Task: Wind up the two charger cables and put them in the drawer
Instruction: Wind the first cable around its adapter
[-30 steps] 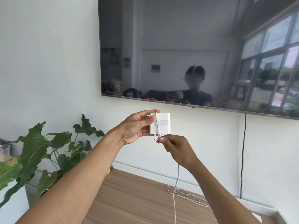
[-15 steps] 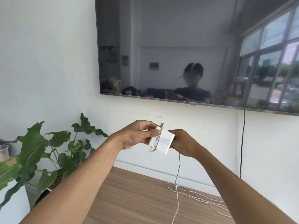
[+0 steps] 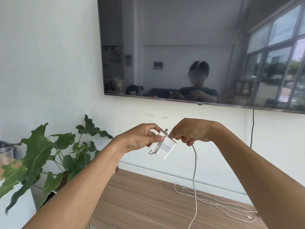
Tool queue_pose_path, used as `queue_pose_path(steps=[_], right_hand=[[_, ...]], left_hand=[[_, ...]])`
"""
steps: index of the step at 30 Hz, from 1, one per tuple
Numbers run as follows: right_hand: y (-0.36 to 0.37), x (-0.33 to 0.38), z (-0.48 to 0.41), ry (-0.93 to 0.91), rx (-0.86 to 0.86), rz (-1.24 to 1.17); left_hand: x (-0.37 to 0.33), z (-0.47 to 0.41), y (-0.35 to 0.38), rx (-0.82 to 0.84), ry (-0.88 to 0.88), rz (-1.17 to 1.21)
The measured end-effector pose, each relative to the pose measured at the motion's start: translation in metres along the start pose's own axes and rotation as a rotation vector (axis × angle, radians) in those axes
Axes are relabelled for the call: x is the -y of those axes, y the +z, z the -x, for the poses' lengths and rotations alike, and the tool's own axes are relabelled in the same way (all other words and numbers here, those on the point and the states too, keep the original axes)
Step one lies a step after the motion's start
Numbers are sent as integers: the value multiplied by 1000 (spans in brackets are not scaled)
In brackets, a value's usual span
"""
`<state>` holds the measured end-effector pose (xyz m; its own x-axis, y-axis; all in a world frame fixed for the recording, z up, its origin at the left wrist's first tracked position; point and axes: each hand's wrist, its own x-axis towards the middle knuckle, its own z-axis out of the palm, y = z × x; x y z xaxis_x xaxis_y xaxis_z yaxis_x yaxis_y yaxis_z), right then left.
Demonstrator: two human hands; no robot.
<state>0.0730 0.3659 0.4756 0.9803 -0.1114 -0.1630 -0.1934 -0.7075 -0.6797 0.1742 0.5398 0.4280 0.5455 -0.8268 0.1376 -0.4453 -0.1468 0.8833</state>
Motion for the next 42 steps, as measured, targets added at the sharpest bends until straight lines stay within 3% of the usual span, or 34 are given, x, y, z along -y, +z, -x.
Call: queue_pose_path(steps=[7,16,21,26,29,34,42], right_hand=[[13,8,-6,-13,-287,100],[52,-5,-16,-262,-849,150],[74,-15,-23,-480,-1054,180],[89,-23,-26,-572,-1088,219],[101,-25,-28,-608,-1088,123],[110,-34,-26,-606,-1136,-36],[126,-43,-23,-536,-1053,-258]], left_hand=[[-2,-5,0,-53,20,-93],[6,-21,7,-426,66,-18],[4,-24,11,-408,54,262],[4,-25,18,-520,47,247],[3,-26,21,-571,10,371],[-2,-26,18,-589,-4,457],[-18,-20,13,-521,-11,640]])
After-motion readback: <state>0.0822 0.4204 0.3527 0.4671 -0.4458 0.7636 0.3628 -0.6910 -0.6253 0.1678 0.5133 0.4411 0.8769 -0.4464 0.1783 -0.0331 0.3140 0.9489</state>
